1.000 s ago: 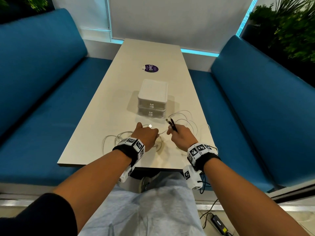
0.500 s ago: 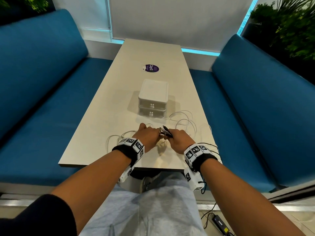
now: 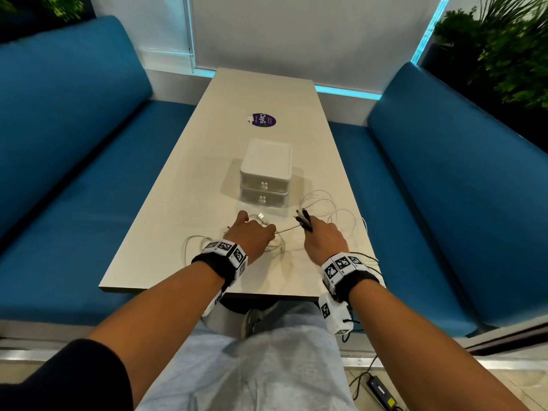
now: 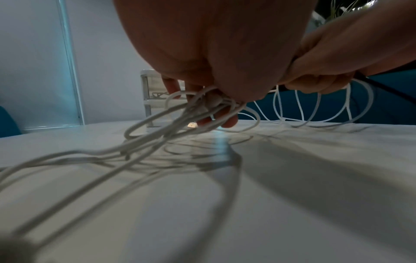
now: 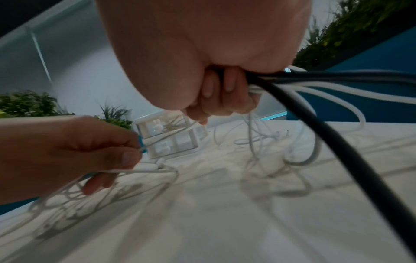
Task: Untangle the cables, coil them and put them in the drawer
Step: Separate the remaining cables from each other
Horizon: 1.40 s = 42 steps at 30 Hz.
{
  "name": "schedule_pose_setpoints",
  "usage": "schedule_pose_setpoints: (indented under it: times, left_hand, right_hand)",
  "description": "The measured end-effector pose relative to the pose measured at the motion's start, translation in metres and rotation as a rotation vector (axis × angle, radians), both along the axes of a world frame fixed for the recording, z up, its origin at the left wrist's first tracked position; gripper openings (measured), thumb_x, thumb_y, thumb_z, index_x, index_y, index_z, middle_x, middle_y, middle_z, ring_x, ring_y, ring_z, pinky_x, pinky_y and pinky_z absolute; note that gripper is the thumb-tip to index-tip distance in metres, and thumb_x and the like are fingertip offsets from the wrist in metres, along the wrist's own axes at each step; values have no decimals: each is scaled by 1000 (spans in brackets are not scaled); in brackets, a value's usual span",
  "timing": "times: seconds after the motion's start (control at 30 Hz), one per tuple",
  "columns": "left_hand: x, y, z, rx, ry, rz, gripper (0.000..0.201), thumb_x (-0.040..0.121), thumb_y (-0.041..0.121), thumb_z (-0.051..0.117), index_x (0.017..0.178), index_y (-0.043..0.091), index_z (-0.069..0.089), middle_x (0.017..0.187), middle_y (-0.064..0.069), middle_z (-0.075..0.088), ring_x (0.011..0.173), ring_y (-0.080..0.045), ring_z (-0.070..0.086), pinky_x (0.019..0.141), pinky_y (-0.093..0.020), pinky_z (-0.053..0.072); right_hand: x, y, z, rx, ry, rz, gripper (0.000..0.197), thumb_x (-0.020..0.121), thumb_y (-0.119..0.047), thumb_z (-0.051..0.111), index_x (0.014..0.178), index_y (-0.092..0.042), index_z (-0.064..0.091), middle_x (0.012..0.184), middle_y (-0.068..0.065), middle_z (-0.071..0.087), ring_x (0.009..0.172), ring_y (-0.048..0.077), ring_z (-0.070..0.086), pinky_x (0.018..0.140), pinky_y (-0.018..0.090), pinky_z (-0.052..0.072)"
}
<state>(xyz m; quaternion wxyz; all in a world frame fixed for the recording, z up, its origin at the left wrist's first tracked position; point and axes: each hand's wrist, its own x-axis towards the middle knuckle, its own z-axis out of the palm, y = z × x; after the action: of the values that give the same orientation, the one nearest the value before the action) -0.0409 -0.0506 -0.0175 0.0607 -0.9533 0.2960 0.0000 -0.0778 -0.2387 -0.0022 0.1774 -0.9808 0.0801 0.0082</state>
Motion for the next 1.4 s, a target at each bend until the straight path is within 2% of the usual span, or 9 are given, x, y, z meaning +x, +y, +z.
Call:
schedule_pose_setpoints:
  times: [0.17,0.27,0.4,0.57,0.73,0.93,1.07,1.27,1.4]
  left_hand:
    - [1,-12,5,-3,53,-36,25,90,0,41,85,23,49,72,3,61,71,-26,56,94,-40,26]
    - [4,-11,4,-110,66,-44,23,99,10,37,84,24,49,78,2,66,66,-22,48,93,-38,26]
    - [5,-3,1,-124,44,-59,25,105,30,33,96,22,55,90,2,68,81,-23,60,93,-39,21]
    - [9,13,-2,-16,54,0,18,98,12,39,96,26,50,92,4,70,86,-21,64,95,-38,17]
    - [7,7,0,-42,62,-2,19,96,10,41,93,28,42,91,6,70,82,-19,62,98,-38,18]
    - [-3,-10,8,-59,34,-5,20,97,11,43,105,21,58,101,-2,68,98,-24,57,99,-37,22]
    - [-5,-18,13,-91,33,-34,31,89,-2,42,92,28,51,100,2,65,90,-23,58,94,-38,25]
    - [1,-5,1,-102,107,-34,13,104,20,40,101,21,52,109,2,69,100,-22,58,99,-37,21]
    - [5,-2,2,-67,104,-33,11,101,17,41,99,24,49,104,4,67,94,-22,60,96,-40,21]
  right_hand:
    - [2,24,-1,88,46,221,24,97,-20,44,115,-17,60,102,15,68,90,35,62,74,39,51]
    - [5,21,0,94,60,230,23,95,-14,44,109,-16,61,101,13,68,89,33,61,72,36,47]
    - [4,10,-2,-35,64,189,20,96,-22,45,109,-20,60,98,11,66,86,33,62,74,41,54]
    - [5,-22,-6,-111,88,16,21,98,-24,43,115,-17,55,102,14,61,89,34,61,70,37,48]
    - [3,-26,-6,-98,93,-76,21,99,-27,44,114,-18,55,104,12,61,91,33,62,71,35,47]
    - [2,10,3,63,13,98,26,97,-24,46,119,-18,59,104,16,66,94,38,62,76,39,51]
    - [3,22,3,139,82,216,24,95,-15,46,108,-16,66,103,12,70,95,33,63,81,40,52]
    - [3,4,1,15,147,214,17,92,-20,47,91,-32,58,94,2,68,87,28,63,75,39,53]
    - [1,-4,-2,-53,127,168,15,94,-23,47,103,-24,59,96,7,66,84,31,62,74,40,53]
